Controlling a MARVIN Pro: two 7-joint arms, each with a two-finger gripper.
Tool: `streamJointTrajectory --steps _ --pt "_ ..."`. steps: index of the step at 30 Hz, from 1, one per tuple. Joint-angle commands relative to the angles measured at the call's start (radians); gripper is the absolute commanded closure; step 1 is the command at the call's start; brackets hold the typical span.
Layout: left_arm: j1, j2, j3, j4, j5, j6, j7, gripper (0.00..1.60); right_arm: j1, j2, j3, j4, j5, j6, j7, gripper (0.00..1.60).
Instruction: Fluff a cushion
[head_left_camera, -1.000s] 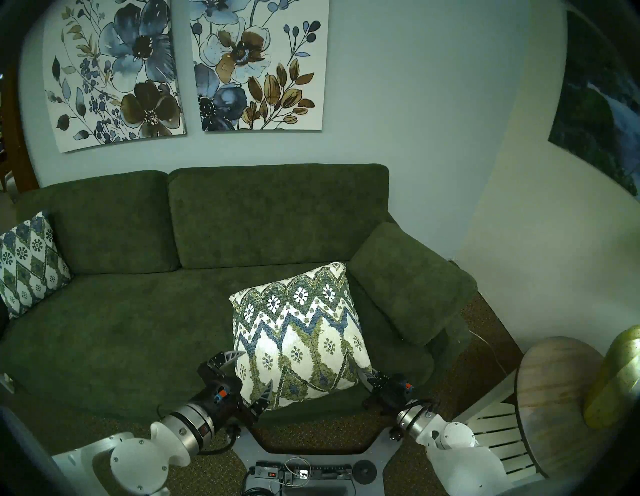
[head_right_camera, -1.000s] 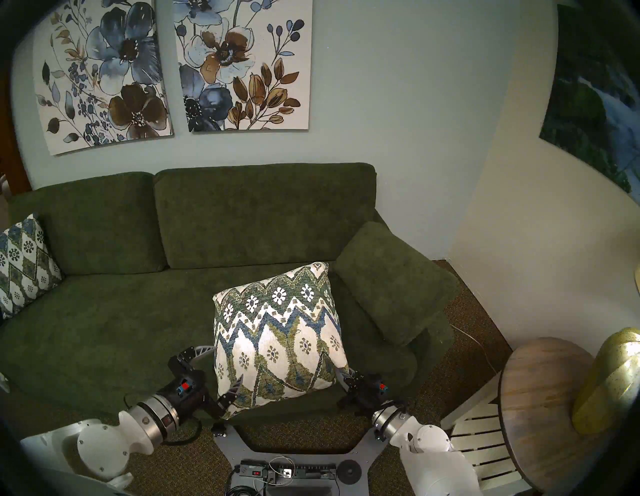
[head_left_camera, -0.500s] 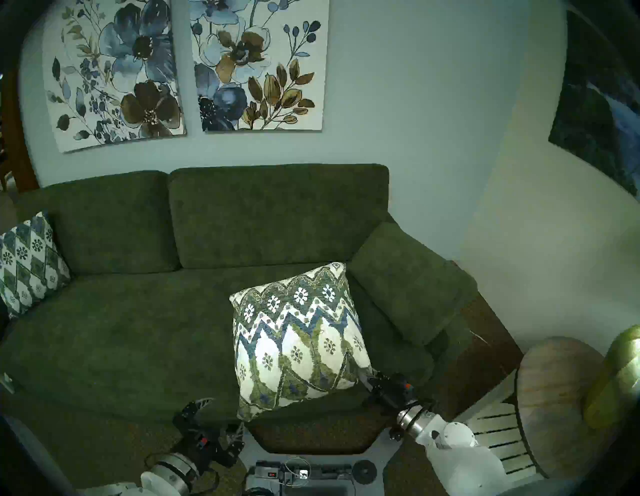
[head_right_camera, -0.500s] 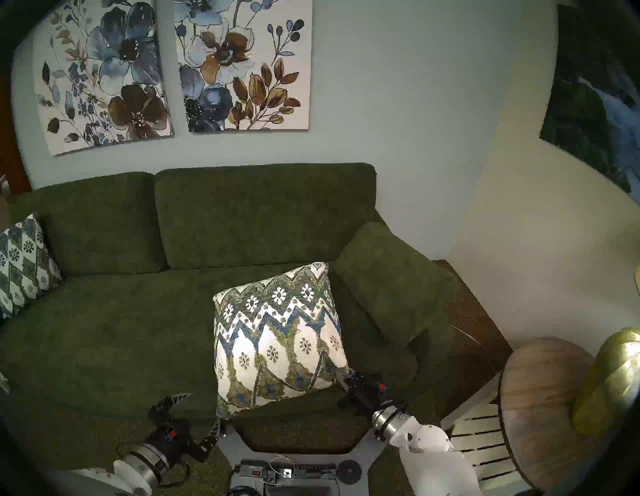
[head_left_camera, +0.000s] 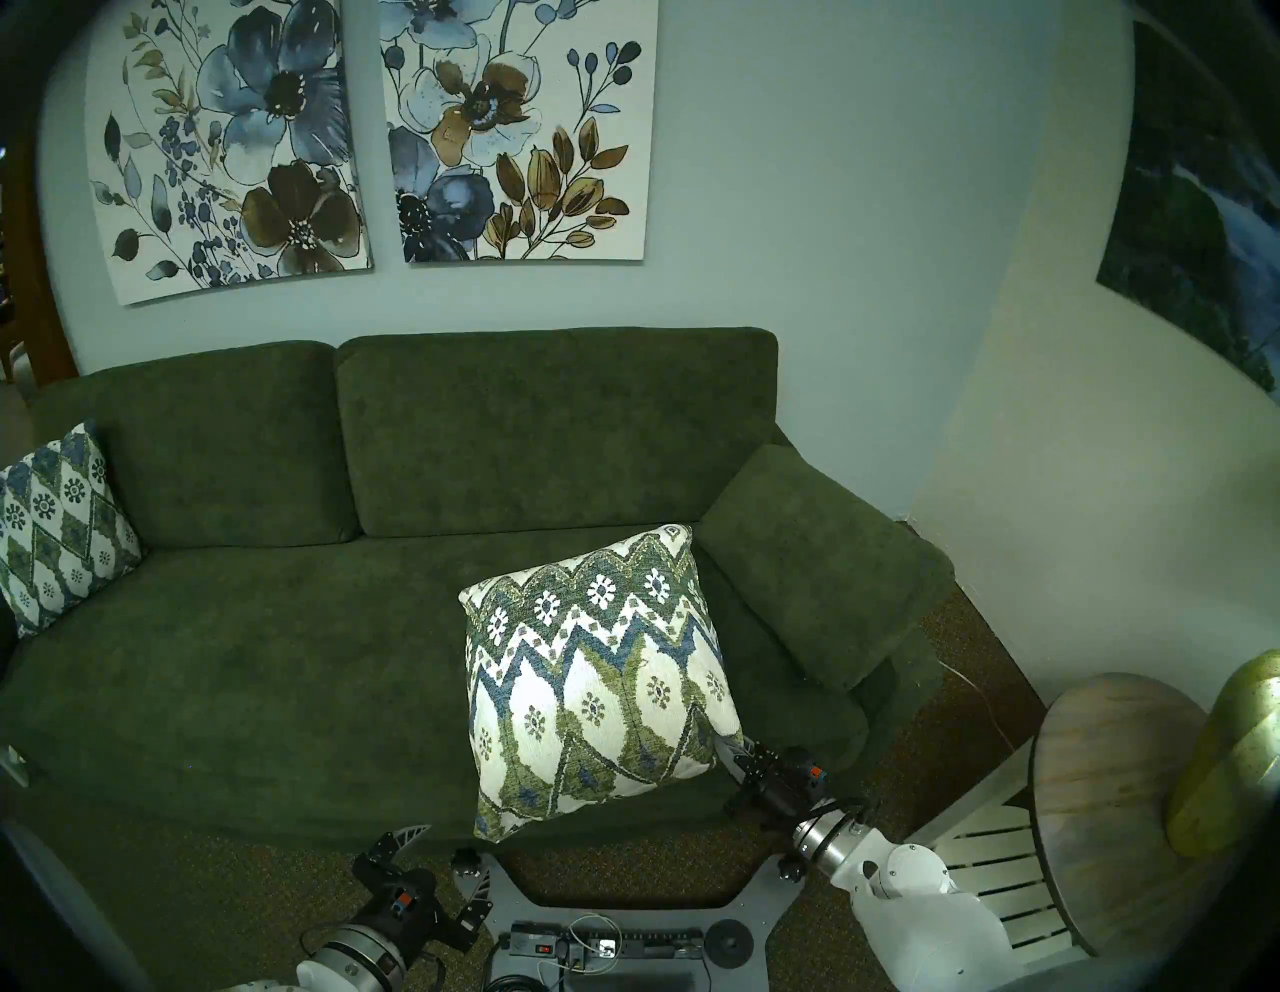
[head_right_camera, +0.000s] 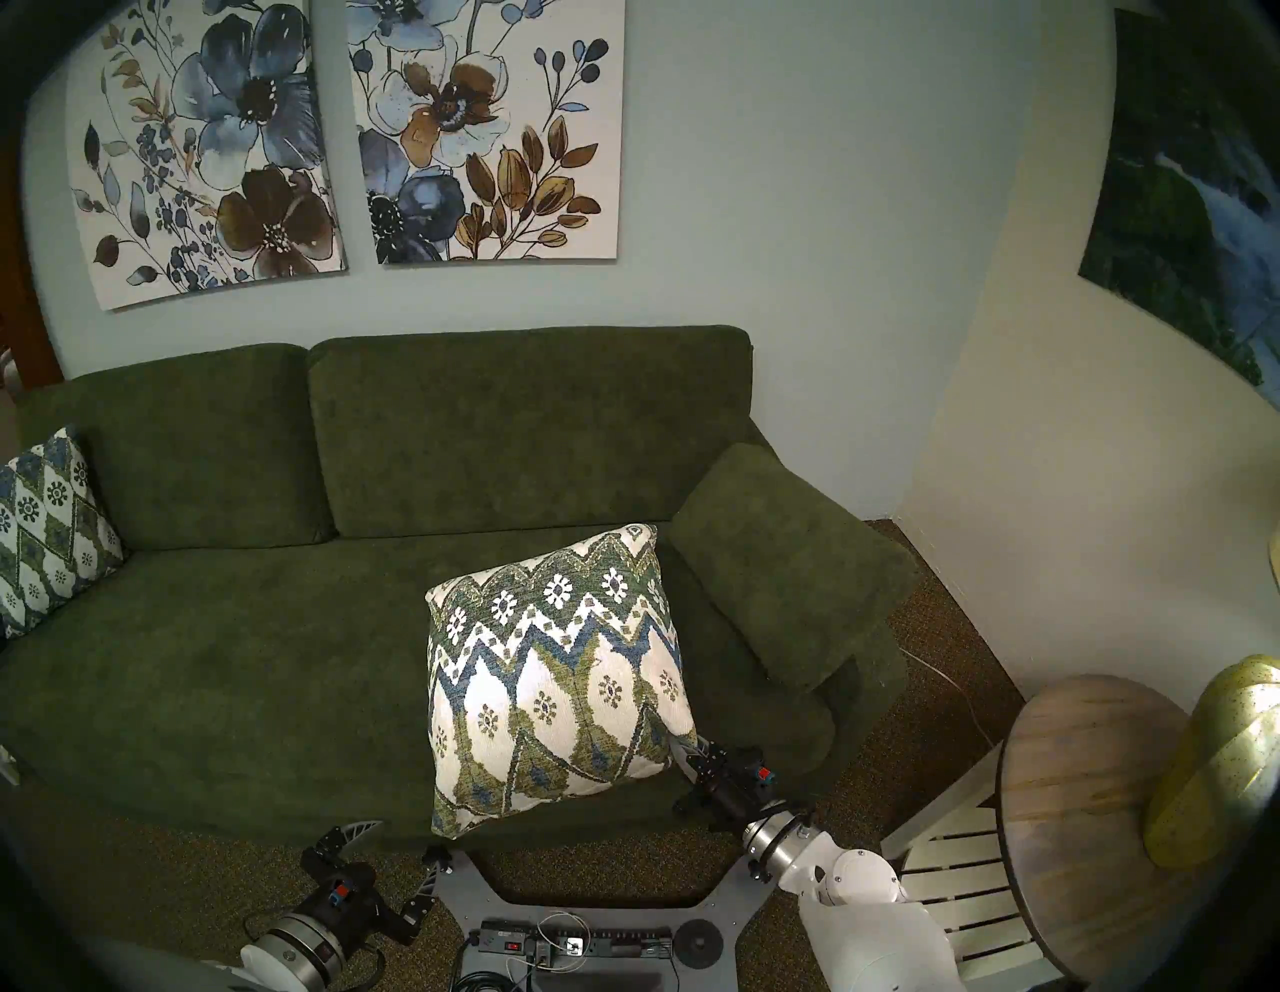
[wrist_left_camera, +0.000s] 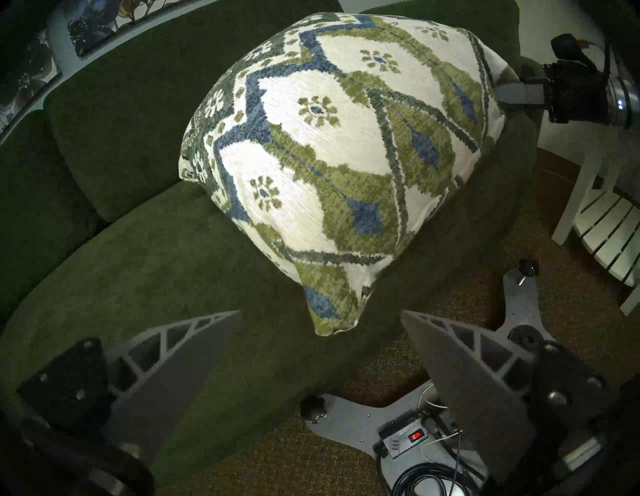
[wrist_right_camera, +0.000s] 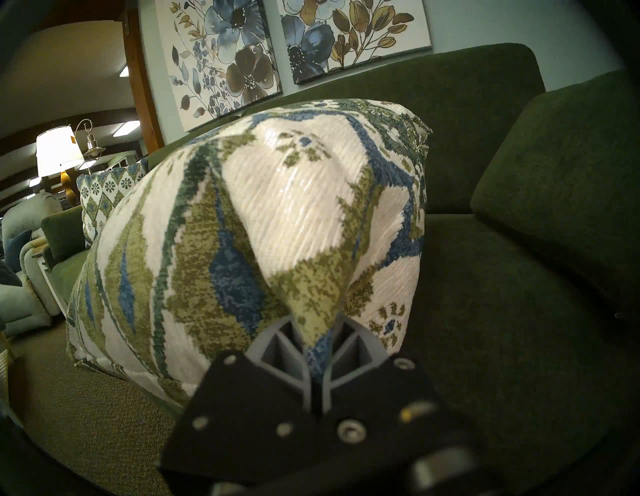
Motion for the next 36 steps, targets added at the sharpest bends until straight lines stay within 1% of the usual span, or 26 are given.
streamJointTrajectory --steps 1,2,4,6,8,10,11,15,17,18,20,24,25,26,28,29,32,33,35,36 --pt "-0.107 -0.076 -0.022 0.032 0.006 -0.008 -0.086 0.0 0.002 0.001 -0.002 -0.007 -0.001 -0.002 0.004 1.6" --pt "-0.14 -0.085 -0.009 0.05 0.005 -0.001 -0.098 0.0 0.002 0.001 -0.002 -0.006 -0.001 -0.002 0.004 1.6" --pt "-0.143 -0.103 -0.018 0.055 0.01 0.006 -0.121 0.0 0.002 0.001 -0.002 -0.006 -0.001 -0.002 0.004 1.6" --pt "-0.185 -0.117 -0.007 0.091 0.009 0.006 -0.143 0.0 0.003 0.001 -0.002 -0.005 -0.001 -0.003 0.004 1.6" --pt "-0.194 -0.131 -0.02 0.106 0.001 -0.003 -0.161 0.0 0.003 0.0 -0.002 -0.005 -0.001 -0.003 0.003 1.6" --pt "-0.232 -0.142 -0.014 0.135 0.0 0.003 -0.183 0.0 0.003 0.0 -0.002 -0.004 -0.001 -0.003 0.003 1.6" --pt "-0.235 -0.148 -0.017 0.138 0.002 0.007 -0.193 0.0 0.003 0.0 -0.002 -0.004 -0.001 -0.003 0.003 1.6" --pt "-0.277 -0.175 -0.014 0.174 0.004 0.019 -0.221 0.0 0.004 0.0 -0.002 -0.003 -0.001 -0.003 0.003 1.6" --pt "-0.312 -0.189 -0.01 0.204 0.003 0.025 -0.237 0.0 0.004 0.0 -0.002 -0.002 -0.001 -0.003 0.003 1.6" --pt "-0.309 -0.197 -0.02 0.206 -0.001 0.024 -0.243 0.0 0.004 0.0 -0.002 -0.002 -0.001 -0.003 0.002 1.6" --pt "-0.339 -0.208 -0.019 0.234 -0.008 0.033 -0.256 0.0 0.005 0.0 -0.002 -0.001 0.0 -0.003 0.002 1.6" --pt "-0.382 -0.236 -0.01 0.281 -0.005 0.05 -0.278 0.0 0.005 -0.001 -0.002 0.0 0.0 -0.004 0.002 1.6" --pt "-0.404 -0.245 -0.004 0.301 -0.005 0.055 -0.285 0.0 0.006 -0.001 -0.002 0.001 0.0 -0.004 0.002 1.6" --pt "-0.402 -0.25 -0.008 0.305 -0.004 0.054 -0.289 0.0 0.006 -0.001 -0.002 0.001 0.0 -0.004 0.002 1.6" --pt "-0.44 -0.261 -0.002 0.337 -0.003 0.06 -0.299 0.0 0.006 -0.001 -0.002 0.001 0.0 -0.004 0.002 1.6" --pt "-0.437 -0.265 -0.008 0.336 -0.001 0.059 -0.302 0.0 0.006 -0.001 -0.002 0.002 0.0 -0.004 0.002 1.6" --pt "-0.481 -0.283 0.01 0.343 0.014 0.062 -0.323 0.0 0.007 -0.001 -0.003 0.003 0.0 -0.005 0.002 1.6" --pt "-0.507 -0.292 0.023 0.354 0.019 0.067 -0.331 0.0 0.007 -0.001 -0.003 0.003 0.0 -0.005 0.002 1.6" --pt "-0.505 -0.3 0.025 0.347 0.024 0.068 -0.333 0.0 0.007 -0.001 -0.003 0.003 0.0 -0.005 0.002 1.6" --pt "-0.507 -0.317 0.029 0.343 0.033 0.068 -0.336 0.0 0.007 -0.001 -0.003 0.004 0.0 -0.005 0.002 1.6"
